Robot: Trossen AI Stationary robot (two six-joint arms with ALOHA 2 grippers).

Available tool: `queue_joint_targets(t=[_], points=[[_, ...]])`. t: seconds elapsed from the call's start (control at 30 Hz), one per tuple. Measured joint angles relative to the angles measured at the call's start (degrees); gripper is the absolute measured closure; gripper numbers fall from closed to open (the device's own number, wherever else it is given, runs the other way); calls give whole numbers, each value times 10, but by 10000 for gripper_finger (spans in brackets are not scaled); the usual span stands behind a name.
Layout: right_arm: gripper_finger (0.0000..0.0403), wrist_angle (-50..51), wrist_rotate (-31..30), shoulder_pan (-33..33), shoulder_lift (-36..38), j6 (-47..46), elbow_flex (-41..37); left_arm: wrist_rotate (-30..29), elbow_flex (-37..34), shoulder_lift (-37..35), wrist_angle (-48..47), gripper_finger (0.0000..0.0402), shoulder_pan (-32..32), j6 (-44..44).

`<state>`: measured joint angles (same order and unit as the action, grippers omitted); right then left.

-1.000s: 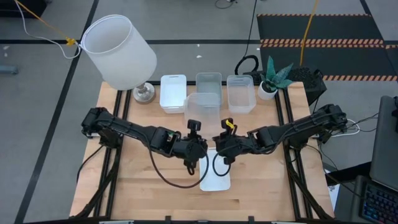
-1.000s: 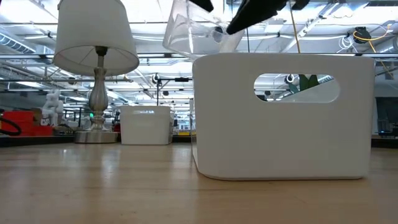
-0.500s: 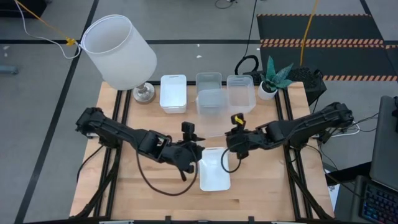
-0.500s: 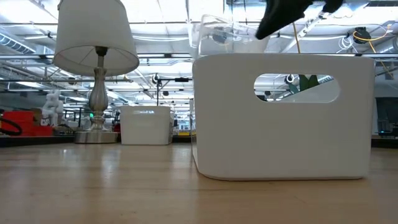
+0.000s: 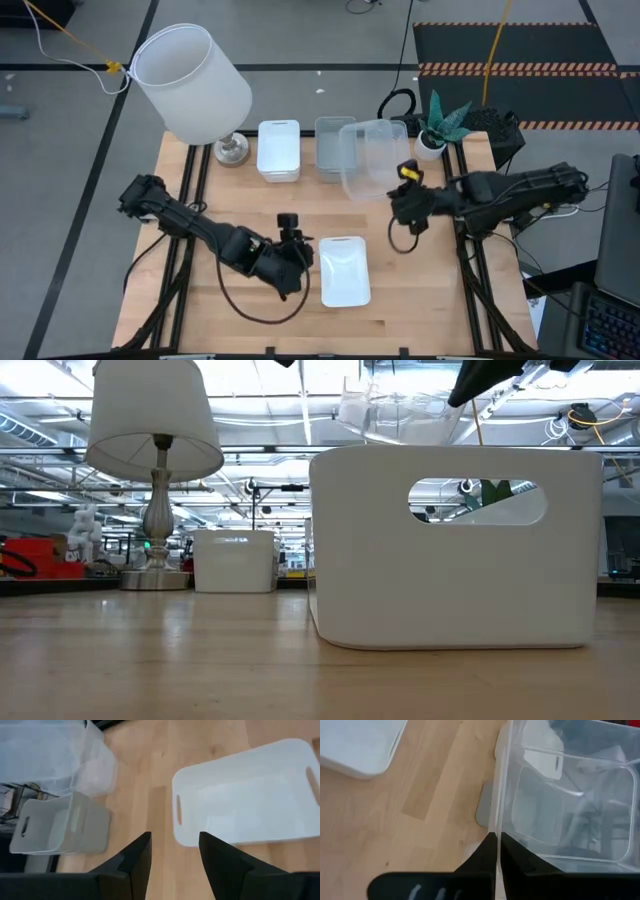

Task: Stack baskets by color
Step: Stack the transparent bin on the top right stacked transparent bins

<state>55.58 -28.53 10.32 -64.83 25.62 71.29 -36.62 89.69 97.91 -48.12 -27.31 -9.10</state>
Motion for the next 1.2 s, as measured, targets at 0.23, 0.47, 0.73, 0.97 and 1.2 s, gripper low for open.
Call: queue_joint_targets(t=[0.23,0.47,0.73,0.97,1.2], points=[[403,1,63,-97,49,75,0,-4,-103,0,173,234,-21,6],[403,-9,119,-204,63,146,7,-3,-163,0,313,234,-31,32],[403,-4,180,-307,60,157,15,7,-186,-1,376,234,-30,45],[403,18,214,-350,43,156,15,7,-186,-1,378,234,-30,43],[403,27,216,-364,23,143,15,7,-186,-1,378,234,-30,41]])
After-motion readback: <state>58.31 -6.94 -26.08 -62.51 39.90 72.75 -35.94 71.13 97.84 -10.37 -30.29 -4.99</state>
